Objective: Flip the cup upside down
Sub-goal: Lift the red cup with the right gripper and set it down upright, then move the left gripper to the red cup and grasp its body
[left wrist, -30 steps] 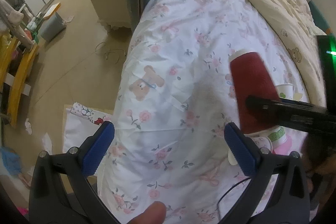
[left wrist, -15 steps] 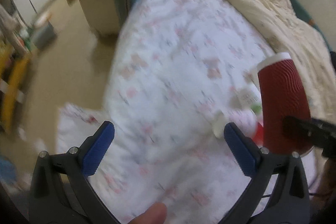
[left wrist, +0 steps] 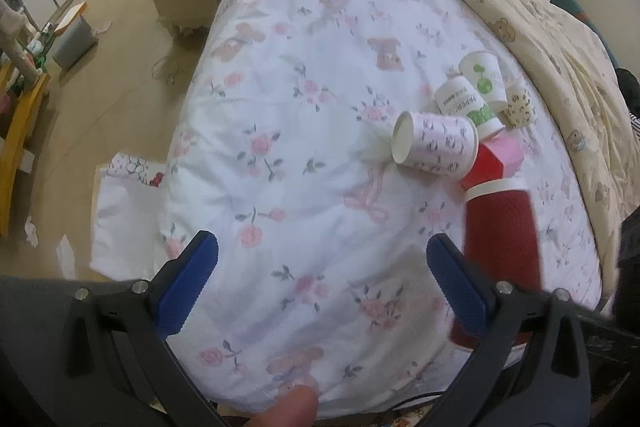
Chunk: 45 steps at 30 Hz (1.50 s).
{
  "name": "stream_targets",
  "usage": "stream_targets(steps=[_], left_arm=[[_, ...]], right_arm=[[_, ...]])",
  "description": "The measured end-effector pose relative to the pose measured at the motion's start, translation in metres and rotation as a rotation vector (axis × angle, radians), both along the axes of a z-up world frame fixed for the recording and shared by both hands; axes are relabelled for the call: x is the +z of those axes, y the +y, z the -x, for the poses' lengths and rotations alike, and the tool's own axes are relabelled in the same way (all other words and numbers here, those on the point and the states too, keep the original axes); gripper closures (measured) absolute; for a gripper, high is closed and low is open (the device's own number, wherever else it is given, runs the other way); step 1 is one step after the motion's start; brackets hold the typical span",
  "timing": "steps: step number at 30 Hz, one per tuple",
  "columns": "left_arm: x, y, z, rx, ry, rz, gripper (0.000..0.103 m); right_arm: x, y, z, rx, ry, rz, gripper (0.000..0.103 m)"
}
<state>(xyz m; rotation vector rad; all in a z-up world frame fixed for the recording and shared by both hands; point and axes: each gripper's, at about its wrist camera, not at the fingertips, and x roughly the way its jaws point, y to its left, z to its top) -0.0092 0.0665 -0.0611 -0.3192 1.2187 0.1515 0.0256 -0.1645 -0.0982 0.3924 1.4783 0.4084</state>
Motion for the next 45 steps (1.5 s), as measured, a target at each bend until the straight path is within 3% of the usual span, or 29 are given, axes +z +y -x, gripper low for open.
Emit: stream_targets(steps=[6,15,18,27,30,32,38,45], left_arm=[[-0.002,-0.006,-0.001,-0.016,0.003,-0.01,0.0],[-0.008,-0.017,-0.005,-0.049,0.018,-0.032,0.0],[-0.007,-0.02,-0.006,-0.053,0.013,-0.044,0.0],[-0.011,-0.019,-0.006,-0.049,0.022,-0.055,0.0],[-0.01,-0.02,-0.005,-0.05,0.014,-0.062,0.0],[-0.009,-0.02,-0.005,-0.051,0.01,-0.065,0.0],[-0.007,-0.019,-0.006,-0.043,0.009,-0.067,0.0],[-0.005,-0.021,-0.004,-0.049,-0.004,-0.081,0.0]], right_arm=[[-0.031,0.005,0.008,-0.013,0.041,0.026,0.024],[-0.047,0.003,0.008,-0.023,0.053,0.012,0.021],[-0.046,0.001,0.007,-0.03,0.045,0.035,0.013],[-0.009,-0.006,0.008,-0.009,-0.058,0.051,0.009],[0.011,-0.009,0.011,-0.019,-0.153,0.184,0.009],[0.023,-0.011,0.014,-0.004,-0.208,0.209,0.009],[0.042,-0.028,0.02,-0.021,-0.239,0.295,0.009],[0.062,-0.035,0.03,-0.012,-0.303,0.311,0.009]])
